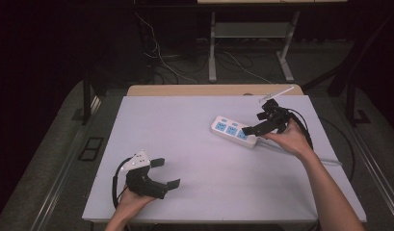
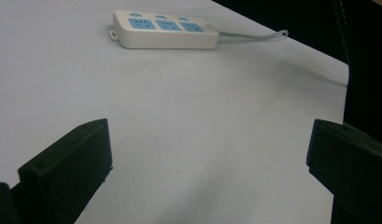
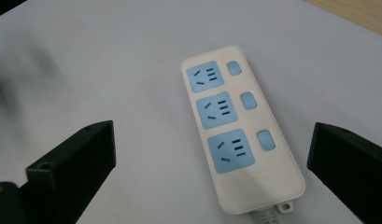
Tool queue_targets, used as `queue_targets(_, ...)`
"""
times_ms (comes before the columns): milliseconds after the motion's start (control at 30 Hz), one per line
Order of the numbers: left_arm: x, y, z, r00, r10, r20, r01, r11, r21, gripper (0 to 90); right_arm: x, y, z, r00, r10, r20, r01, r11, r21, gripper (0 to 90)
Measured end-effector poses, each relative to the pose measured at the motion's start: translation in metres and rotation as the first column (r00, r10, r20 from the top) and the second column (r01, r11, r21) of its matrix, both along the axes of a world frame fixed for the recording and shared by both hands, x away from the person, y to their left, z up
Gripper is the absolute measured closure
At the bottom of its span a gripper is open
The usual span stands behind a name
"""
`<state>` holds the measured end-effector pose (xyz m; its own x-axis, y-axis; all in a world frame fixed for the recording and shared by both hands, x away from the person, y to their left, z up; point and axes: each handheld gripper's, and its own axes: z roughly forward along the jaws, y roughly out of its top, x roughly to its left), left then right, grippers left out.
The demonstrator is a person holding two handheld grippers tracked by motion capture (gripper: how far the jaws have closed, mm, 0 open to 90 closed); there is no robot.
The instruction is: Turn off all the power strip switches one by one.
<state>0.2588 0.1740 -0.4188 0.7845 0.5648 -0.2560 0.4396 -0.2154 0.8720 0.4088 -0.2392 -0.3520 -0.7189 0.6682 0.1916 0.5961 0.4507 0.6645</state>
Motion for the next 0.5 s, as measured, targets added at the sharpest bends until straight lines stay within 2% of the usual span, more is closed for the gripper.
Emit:
queue_targets(333, 0.0, 0.0, 0.0, 1.0, -0.001, 0.0, 0.001, 1.0, 0.002, 0.0, 0.014, 0.003, 0.003, 0.9996, -0.025, 0.016, 0.025, 0.9996, -0.01, 0.8)
queue_targets(500, 0.0, 0.0, 0.0, 1.0, -0.002, 0.001, 0.002, 1.0, 0.003, 0.0, 0.025, 0.003, 0.001, 0.9985, -0.055, 0.011, 0.055, 0.9979, -0.035, 0.8)
